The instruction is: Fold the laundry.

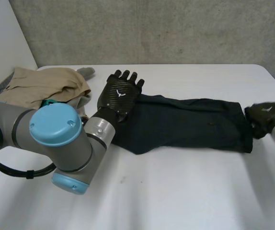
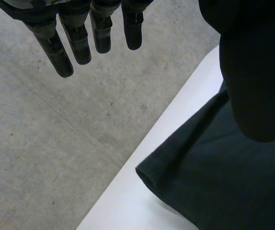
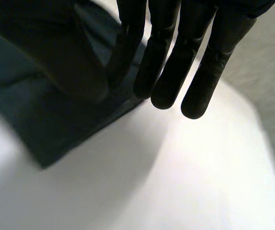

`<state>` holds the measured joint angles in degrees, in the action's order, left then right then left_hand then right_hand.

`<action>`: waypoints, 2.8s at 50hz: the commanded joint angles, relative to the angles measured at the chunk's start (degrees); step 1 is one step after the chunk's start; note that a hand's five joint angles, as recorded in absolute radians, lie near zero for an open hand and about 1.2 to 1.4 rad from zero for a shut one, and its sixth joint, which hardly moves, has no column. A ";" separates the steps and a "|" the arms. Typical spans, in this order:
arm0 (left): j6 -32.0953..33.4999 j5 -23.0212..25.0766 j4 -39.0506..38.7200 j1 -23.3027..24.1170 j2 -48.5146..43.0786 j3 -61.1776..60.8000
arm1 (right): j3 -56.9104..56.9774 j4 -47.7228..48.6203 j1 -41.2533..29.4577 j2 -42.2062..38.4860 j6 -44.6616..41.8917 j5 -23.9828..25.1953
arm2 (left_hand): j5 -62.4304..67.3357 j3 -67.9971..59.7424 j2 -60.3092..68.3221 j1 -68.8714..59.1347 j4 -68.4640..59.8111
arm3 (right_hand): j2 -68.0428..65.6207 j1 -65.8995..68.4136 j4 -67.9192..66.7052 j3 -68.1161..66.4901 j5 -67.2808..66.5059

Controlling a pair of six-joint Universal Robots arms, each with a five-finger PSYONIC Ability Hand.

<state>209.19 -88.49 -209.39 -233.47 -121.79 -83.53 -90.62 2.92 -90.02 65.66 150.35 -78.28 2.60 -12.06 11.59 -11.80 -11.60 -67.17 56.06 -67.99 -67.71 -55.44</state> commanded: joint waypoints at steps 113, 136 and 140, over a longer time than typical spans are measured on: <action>-9.94 0.16 0.56 -4.54 10.52 -6.64 | -4.65 1.91 5.03 -0.18 -5.14 8.66 | -2.60 2.06 -1.59 1.80 1.60 | 46.68 -35.57 47.50 47.22 44.94; -10.03 0.07 0.65 -4.45 10.26 -6.99 | -3.16 7.81 8.90 -7.92 -6.73 14.29 | -2.60 2.06 -1.59 1.80 1.60 | -12.81 23.92 -11.99 -12.27 -14.54; -10.03 0.16 0.57 -4.45 10.26 -7.26 | -2.90 7.63 8.81 -7.30 -7.00 14.29 | -2.60 2.06 -1.59 1.80 1.60 | -12.83 23.94 -12.01 -12.29 -14.56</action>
<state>199.16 -88.37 -208.80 -237.93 -111.55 -90.46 -94.11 10.86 -81.06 58.29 143.75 -64.06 2.60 -12.06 11.59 -11.81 -11.60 -64.71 49.15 -64.20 -64.43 -50.71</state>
